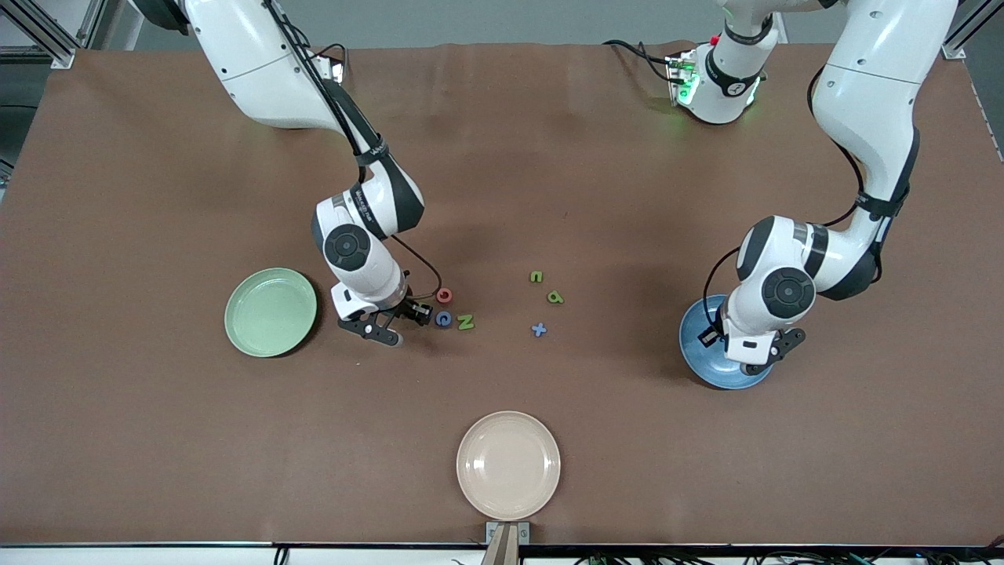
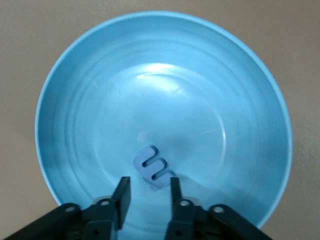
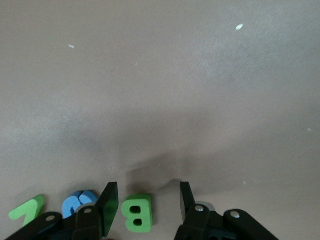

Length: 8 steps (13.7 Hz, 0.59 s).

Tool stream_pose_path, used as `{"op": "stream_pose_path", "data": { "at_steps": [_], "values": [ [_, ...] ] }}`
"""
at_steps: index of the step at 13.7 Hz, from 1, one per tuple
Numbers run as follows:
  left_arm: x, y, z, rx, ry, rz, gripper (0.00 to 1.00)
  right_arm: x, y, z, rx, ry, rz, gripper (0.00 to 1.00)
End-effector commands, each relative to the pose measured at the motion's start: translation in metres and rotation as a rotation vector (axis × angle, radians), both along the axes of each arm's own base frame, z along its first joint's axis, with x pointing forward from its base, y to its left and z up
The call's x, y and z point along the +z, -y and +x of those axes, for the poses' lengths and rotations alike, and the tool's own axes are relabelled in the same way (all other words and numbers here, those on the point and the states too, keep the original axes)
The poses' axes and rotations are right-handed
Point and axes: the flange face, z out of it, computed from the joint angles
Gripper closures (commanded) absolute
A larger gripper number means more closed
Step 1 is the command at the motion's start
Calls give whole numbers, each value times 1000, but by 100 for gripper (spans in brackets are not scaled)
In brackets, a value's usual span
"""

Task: Sort upper and lower case letters into plates
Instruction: 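Carry the B to the green plate while the left gripper grasps b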

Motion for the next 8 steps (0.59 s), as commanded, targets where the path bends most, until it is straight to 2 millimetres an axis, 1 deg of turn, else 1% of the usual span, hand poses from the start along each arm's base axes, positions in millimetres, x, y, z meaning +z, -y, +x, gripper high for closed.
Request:
{"op": "stream_pose_path", "data": {
  "at_steps": [1, 3, 4, 5, 6, 7, 8],
  "values": [
    [34, 24, -6, 14, 57, 7, 0, -10, -14, -5, -11, 6, -5, 42],
    [54, 72, 1, 67, 107, -34, 0, -11, -16, -7, -7, 2, -7, 42],
    [60, 100, 1, 97, 127, -48, 0, -12, -19, -10, -7, 0, -7, 44],
    [55, 122, 0, 108, 130, -53, 0, -12, -22, -12, -5, 0, -7, 50],
    [54, 143, 0, 118, 139, -65, 0, -12, -23, -13, -3, -2, -9, 61],
    [49, 170, -1, 115, 141, -80, 0, -12, -22, -12, -5, -4, -10, 75],
    [45, 191, -2, 129, 146, -90, 0, -12, -22, -12, -3, -3, -11, 92]
  ]
}}
